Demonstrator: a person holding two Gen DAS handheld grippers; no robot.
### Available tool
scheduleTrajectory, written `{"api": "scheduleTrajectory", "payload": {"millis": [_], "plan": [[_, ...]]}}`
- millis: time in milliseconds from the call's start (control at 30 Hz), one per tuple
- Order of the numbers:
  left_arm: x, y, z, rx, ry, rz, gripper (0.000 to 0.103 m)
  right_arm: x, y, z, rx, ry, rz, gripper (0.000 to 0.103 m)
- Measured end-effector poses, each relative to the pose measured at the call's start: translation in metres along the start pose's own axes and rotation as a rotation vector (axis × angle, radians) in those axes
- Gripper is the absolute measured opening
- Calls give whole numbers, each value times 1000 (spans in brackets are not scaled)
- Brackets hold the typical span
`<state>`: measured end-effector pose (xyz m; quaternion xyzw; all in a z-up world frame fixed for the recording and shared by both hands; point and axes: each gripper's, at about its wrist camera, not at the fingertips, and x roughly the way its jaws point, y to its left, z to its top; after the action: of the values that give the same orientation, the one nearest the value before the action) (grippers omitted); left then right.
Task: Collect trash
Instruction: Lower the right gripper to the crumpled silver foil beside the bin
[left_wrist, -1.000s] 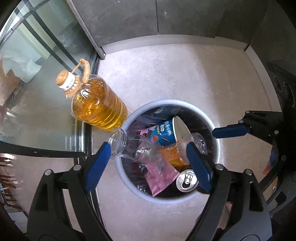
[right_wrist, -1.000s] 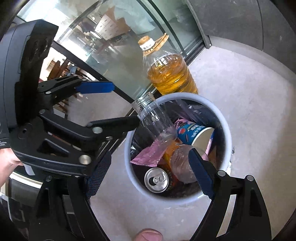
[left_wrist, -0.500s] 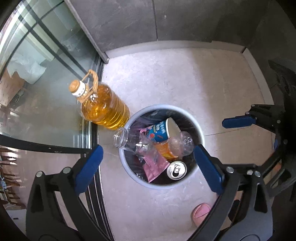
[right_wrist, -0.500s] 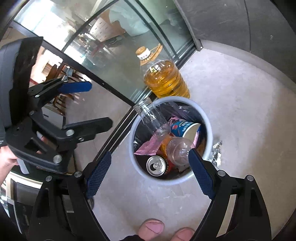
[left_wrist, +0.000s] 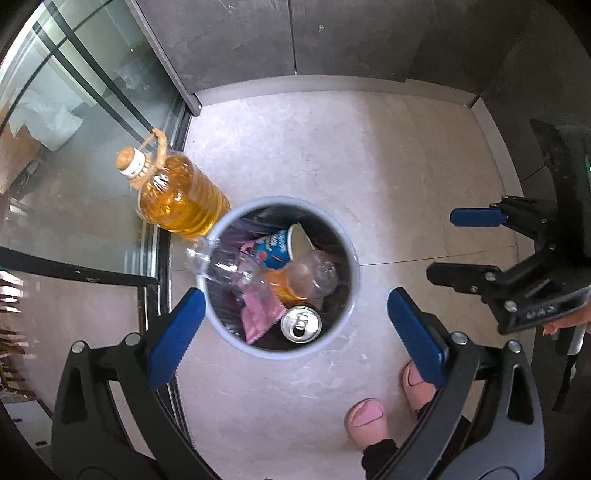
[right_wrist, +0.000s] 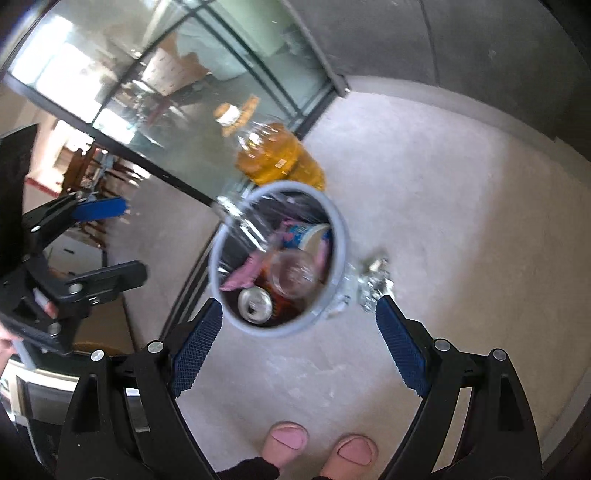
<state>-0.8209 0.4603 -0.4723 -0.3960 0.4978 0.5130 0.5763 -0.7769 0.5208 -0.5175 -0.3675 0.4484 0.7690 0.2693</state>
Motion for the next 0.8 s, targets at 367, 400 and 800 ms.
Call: {"api": "scheduleTrajectory", "payload": {"millis": [367, 400, 800], "plan": [[58, -31, -5, 4, 28, 17, 97, 81, -63, -27, 6, 73, -18, 85], [65, -31, -5, 3, 41, 26, 97, 89, -66, -30, 2, 81, -13, 85], [115, -46, -11, -3, 31, 70, 97, 149, -95, -42, 0, 102, -1, 83]]}}
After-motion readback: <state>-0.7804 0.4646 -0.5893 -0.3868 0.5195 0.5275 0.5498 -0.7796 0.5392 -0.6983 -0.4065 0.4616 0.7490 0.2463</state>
